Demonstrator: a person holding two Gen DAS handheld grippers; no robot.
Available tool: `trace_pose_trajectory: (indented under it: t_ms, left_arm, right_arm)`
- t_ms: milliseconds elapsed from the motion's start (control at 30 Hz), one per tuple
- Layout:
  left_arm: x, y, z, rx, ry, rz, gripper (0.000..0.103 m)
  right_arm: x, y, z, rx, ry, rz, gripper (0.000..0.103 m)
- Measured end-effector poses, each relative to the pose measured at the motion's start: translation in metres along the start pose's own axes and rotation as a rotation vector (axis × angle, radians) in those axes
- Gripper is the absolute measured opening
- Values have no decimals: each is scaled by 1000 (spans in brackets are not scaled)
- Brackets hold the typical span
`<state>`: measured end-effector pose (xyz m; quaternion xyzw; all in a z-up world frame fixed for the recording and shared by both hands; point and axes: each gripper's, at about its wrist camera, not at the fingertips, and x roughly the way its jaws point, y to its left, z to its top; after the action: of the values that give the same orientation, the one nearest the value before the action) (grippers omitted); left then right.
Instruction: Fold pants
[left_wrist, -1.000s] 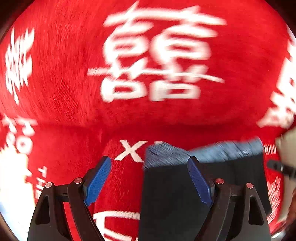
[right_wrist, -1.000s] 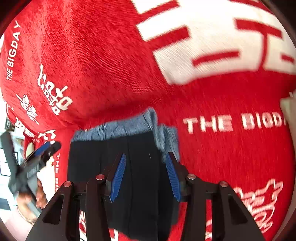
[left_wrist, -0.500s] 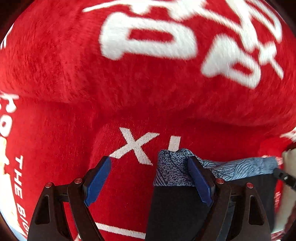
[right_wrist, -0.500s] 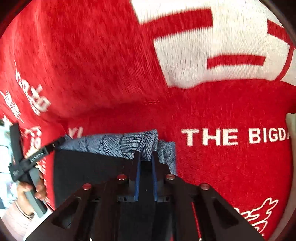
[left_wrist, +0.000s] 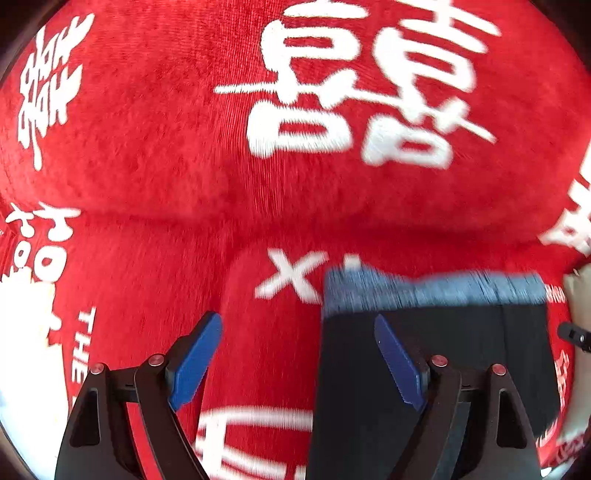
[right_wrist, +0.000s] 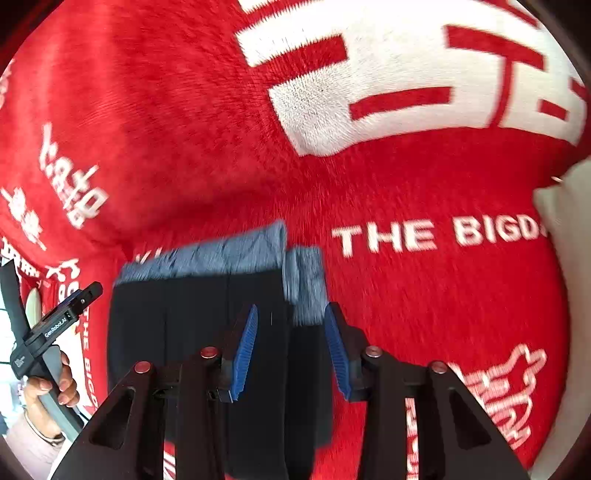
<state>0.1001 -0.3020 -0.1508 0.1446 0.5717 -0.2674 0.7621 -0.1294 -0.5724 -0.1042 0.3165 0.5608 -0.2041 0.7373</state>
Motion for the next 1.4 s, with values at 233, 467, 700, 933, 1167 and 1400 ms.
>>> trace_pose_trajectory:
  t_ms: [233,467,700,933,1167,1400]
  left_arm:
    - [11,2,-69,-35,102,18,86]
    - [25,7,-74,-67,81,38,98]
    - [15,6,-73,-71,95,47,98]
    - [9,5,-71,-46,107,35,98]
    - [3,-2,-74,5,120,-4,98]
    - [-9,0,-72,-12,137,-186,98]
  right_arm:
    - [-8,22,-71,-62,-3,-111,42]
    - [6,13,-95,-40,-23,-138,44]
    - [-10,7,-96,21,26,-98,51]
    - [-17,4,-104,40,39,-83,62]
    - [-15,4,-109,54,46,-73,71]
    - [-20,5,-107,52,32,-56,80]
